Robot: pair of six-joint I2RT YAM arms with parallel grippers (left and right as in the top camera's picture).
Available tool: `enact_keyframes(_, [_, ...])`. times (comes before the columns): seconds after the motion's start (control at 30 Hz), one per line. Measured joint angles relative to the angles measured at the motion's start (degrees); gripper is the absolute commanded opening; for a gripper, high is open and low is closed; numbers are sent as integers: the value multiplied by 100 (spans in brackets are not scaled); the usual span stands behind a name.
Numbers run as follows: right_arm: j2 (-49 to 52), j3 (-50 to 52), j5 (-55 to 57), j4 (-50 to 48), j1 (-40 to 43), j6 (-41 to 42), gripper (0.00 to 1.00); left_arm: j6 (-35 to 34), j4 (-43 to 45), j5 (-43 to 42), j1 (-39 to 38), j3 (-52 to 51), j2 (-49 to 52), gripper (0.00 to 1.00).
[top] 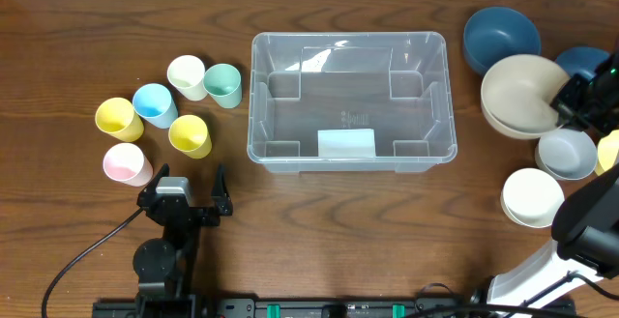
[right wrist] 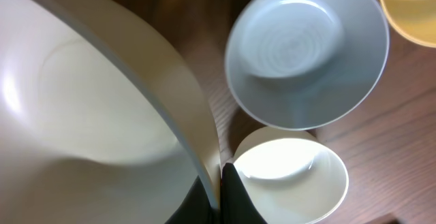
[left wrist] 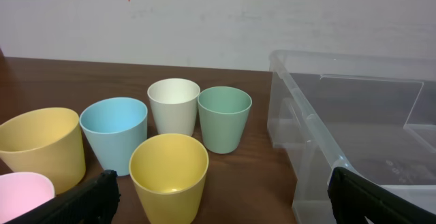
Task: Pack container
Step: 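Lift the cream bowl and place it in the bin's right side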
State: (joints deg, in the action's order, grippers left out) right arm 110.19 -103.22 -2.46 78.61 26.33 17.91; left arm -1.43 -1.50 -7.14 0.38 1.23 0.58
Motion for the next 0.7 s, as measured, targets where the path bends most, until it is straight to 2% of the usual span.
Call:
enact_keyframes(0.3, [-634,-894,-802,210,-396,-442,1,0,0,0,0,0,0,98])
enact_keyframes(0.5, [-1307,-1067,-994,-212,-1626,-535,1,0,0,0,0,0,0,98])
enact_keyframes(0.7, [-1097,-1091,-319,-444,-3198,-518,1,0,0,0,0,0,0,98])
